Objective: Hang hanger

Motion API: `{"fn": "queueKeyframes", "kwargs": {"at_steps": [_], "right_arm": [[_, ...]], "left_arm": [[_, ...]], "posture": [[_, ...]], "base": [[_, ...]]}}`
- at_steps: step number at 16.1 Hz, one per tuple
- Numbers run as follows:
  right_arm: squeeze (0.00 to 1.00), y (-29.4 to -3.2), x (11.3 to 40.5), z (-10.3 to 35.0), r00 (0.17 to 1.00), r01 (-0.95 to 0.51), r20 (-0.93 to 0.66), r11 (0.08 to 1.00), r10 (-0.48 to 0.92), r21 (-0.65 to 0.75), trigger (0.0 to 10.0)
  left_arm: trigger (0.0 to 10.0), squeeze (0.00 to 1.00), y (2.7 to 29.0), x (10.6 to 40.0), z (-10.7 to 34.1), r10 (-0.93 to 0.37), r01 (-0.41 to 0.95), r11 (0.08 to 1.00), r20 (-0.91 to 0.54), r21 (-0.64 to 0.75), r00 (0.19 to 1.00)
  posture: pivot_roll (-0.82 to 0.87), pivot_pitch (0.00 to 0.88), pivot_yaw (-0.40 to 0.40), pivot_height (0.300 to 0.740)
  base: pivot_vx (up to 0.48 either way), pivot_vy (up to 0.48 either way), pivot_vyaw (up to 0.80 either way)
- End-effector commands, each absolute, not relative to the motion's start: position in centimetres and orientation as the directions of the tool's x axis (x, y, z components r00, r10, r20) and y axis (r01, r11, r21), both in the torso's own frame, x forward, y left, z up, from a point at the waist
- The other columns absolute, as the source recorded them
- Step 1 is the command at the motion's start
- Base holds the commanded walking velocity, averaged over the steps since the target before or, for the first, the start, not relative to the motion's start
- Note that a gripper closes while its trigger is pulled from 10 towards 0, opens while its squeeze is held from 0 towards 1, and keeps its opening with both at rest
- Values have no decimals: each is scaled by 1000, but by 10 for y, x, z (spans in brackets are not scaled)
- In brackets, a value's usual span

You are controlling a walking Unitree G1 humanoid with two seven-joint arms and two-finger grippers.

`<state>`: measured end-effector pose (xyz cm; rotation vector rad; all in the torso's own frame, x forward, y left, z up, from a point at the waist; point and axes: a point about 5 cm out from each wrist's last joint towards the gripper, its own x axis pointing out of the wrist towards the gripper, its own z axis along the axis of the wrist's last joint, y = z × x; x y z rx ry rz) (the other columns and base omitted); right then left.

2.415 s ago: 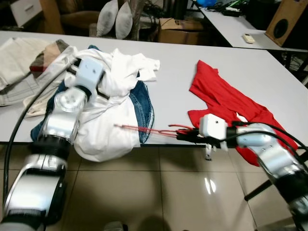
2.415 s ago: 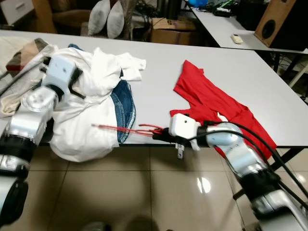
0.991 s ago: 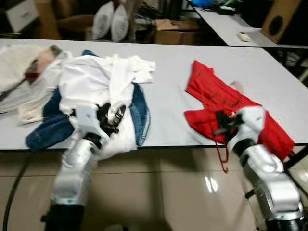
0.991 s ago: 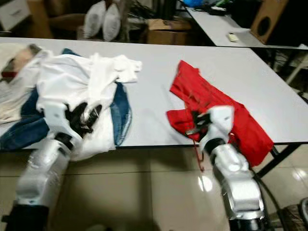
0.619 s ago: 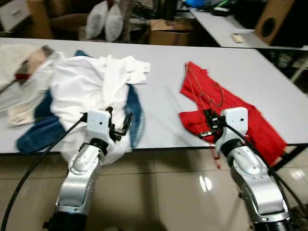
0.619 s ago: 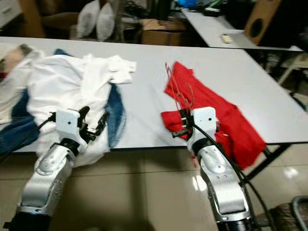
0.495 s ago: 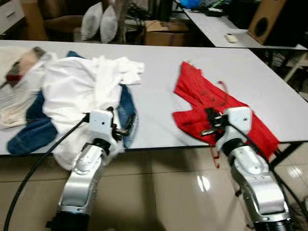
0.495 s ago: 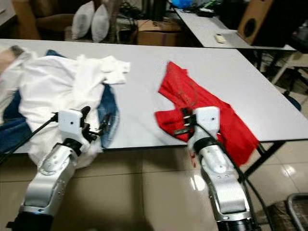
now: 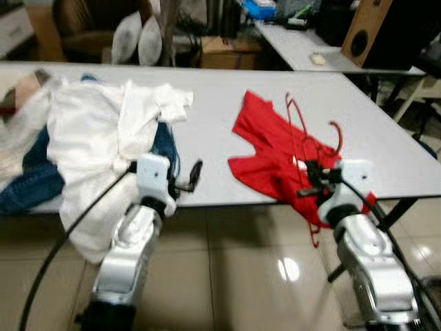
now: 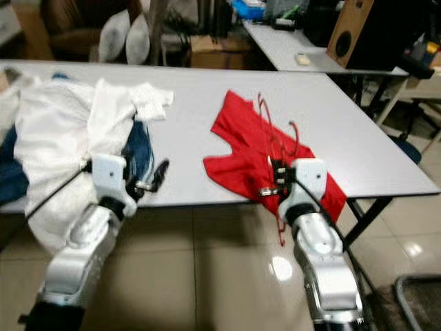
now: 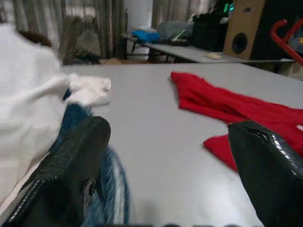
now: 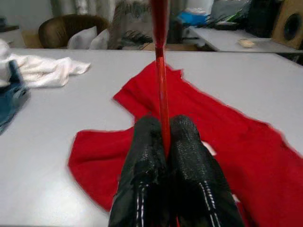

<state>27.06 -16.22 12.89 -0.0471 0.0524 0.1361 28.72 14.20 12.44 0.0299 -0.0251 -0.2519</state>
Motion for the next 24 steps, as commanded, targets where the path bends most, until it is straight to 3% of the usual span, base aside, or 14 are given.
{"fn": "queueKeyframes", "kwargs": {"at_steps": [1,3,5,6,10,12,15,18,20,22,24], "right_arm": [[0,-163,272,130,988,-133,-76,991,133,8,10000],[0,-166,271,128,990,-103,-88,989,113,106,10000],[0,-169,270,131,993,-91,-75,993,96,72,10000],[0,-169,268,133,992,-102,-70,994,105,35,10000],[0,-163,268,131,980,-181,-92,983,178,-24,10000],[0,-165,269,134,985,-156,-72,987,159,45,10000],[0,-172,272,135,991,-116,-62,993,118,28,10000],[0,-175,270,129,988,-111,-110,993,108,-29,10000],[0,-182,270,126,991,-97,-112,975,75,-200,10000],[0,-185,272,131,995,-71,-72,987,61,-145,10000],[0,-185,274,132,996,-56,-67,998,56,7,10000]], "left_arm": [[10000,510,142,289,126,-248,247,968,24,40,968],[10000,506,142,289,125,-242,241,970,20,40,970],[10000,498,141,289,125,-245,244,969,17,33,969],[10000,329,137,289,124,-274,274,962,13,25,962],[10000,216,136,289,124,-269,269,963,17,-4,963],[10000,192,138,287,123,-262,262,965,15,5,965],[10000,180,140,286,125,-261,260,965,20,20,965],[10000,133,143,287,126,-250,251,968,44,-6,967],[10000,94,141,288,129,-252,251,968,56,27,966],[10000,102,140,285,132,-258,257,966,85,24,962],[10000,110,140,284,131,-266,264,964,80,25,961]], "posture": [[-17,0,-71,740],[-21,0,-72,740],[-32,0,-66,740],[-43,0,-58,740],[-38,7,-60,740],[-28,5,-64,740],[-22,7,-72,740],[-46,8,-69,740],[-41,11,-76,740],[-33,12,-84,740],[-22,13,-92,740]], "base": [[0,-247,0],[0,0,0],[0,0,0],[0,0,0],[0,0,-141],[0,0,-800],[0,0,-800],[0,0,-800],[0,0,-734],[0,0,-769],[0,0,-588]]}}
